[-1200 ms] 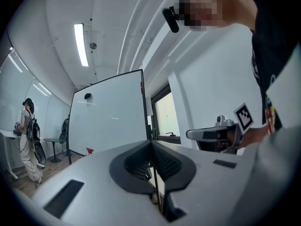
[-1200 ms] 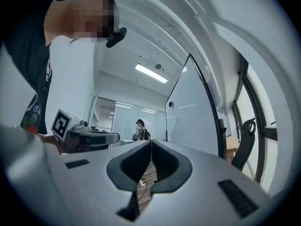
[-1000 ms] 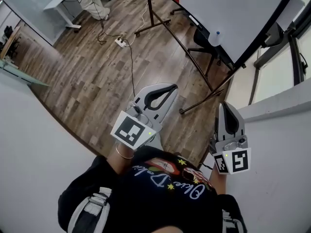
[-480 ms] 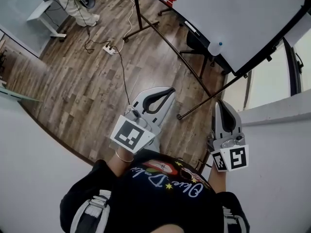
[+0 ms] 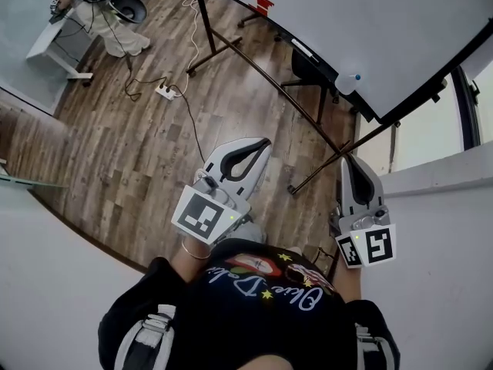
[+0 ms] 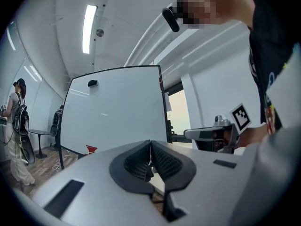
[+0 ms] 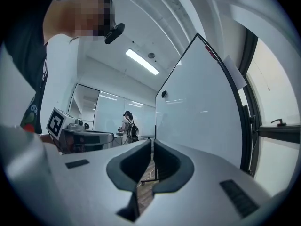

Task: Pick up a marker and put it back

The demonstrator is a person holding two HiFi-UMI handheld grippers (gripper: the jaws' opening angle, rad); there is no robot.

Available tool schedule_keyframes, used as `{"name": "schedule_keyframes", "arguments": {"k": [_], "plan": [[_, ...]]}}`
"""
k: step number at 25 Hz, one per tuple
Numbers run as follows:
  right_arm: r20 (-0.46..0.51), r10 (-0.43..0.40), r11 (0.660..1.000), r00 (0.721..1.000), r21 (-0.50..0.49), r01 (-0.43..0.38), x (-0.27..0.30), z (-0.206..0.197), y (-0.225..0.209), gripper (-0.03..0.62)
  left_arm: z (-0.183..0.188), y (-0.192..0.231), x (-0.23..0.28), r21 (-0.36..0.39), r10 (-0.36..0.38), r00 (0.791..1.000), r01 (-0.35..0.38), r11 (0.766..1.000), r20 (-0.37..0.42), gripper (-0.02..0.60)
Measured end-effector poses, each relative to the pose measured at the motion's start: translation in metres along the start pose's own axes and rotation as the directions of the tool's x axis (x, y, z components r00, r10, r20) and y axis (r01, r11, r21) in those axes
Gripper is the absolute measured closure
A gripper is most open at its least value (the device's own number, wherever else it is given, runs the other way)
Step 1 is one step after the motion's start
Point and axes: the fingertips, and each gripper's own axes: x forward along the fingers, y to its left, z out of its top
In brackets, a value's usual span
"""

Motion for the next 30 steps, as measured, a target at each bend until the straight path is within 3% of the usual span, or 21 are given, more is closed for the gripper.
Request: {"name": "schedule_keyframes", "arguments": {"k": [7, 14, 20, 30], "plan": [[-0.008, -0.042, 0.999, 0.999, -0.015, 0.042, 0.023, 0.002, 0.013, 0.592, -0.001, 0.033, -0.01, -0.008, -0.031, 1.0, 0.031, 1.0, 0.002, 0.578], [-0.046, -0.074, 0.997, 0.996, -0.042, 0.072, 0.026, 0.002, 0.014, 0.591, -0.007, 0.039, 0.0, -0.004, -0.077, 0.997, 0.077, 0.997, 0.008, 0.577], [-0.057, -0.081, 0.997, 0.995, -0.021, 0.08, 0.043, -0.008, -0.006, 0.591, -0.016, 0.053, 0.011, -0.036, -0.047, 0.999, 0.046, 0.998, -0.015, 0.577], [0.005, -0.08, 0.997, 0.997, -0.002, 0.08, 0.092, -0.011, -0.044, 0.591, -0.012, 0.094, 0.06, 0.016, -0.033, 0.999, 0.033, 0.999, -0.025, 0.577]]}}
